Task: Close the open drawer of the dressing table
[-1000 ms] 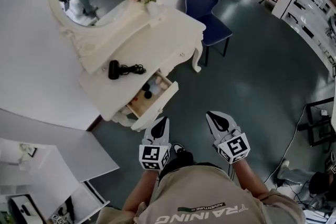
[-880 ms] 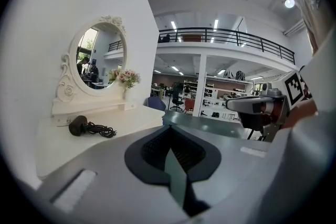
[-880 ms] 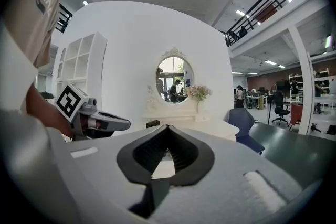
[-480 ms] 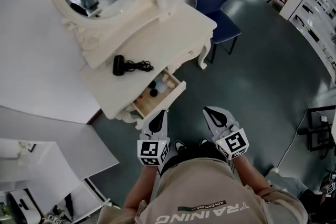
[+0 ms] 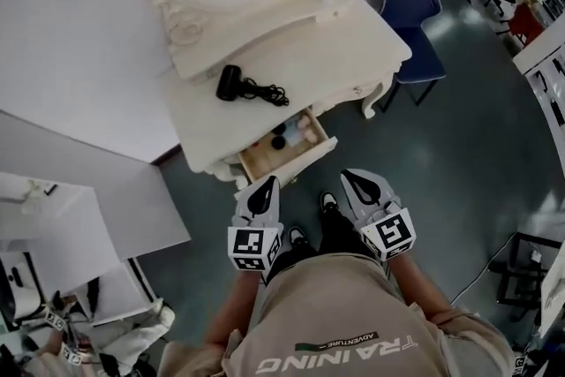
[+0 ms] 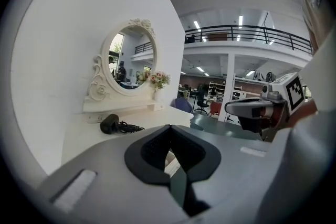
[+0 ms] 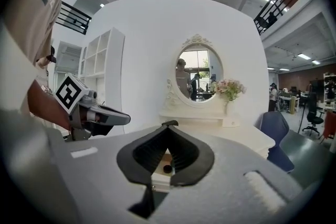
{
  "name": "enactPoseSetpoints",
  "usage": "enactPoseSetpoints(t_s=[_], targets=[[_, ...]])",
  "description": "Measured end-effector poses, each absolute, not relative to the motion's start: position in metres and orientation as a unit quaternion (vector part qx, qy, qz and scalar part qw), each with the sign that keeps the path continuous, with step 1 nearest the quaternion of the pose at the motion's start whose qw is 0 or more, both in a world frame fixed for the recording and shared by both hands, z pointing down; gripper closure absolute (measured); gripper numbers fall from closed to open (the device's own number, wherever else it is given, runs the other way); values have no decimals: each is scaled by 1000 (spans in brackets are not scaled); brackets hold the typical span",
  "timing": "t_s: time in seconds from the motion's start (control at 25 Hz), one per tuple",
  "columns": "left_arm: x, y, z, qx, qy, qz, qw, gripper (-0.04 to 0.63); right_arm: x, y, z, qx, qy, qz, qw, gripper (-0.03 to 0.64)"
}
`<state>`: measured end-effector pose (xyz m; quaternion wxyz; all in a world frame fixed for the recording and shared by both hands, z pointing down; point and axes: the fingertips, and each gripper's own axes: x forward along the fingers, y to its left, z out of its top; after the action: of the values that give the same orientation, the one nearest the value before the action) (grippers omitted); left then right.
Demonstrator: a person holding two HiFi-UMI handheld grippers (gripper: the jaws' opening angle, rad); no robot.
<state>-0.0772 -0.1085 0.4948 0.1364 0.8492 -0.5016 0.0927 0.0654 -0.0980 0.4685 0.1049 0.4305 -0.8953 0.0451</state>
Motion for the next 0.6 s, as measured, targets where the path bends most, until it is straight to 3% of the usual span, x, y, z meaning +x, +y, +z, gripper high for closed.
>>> enactPoseSetpoints(t_s=[0.6], targets=[[-81,-172,474,758,-632,77,144,577,47,-204,470,261,-960,22,95,615]])
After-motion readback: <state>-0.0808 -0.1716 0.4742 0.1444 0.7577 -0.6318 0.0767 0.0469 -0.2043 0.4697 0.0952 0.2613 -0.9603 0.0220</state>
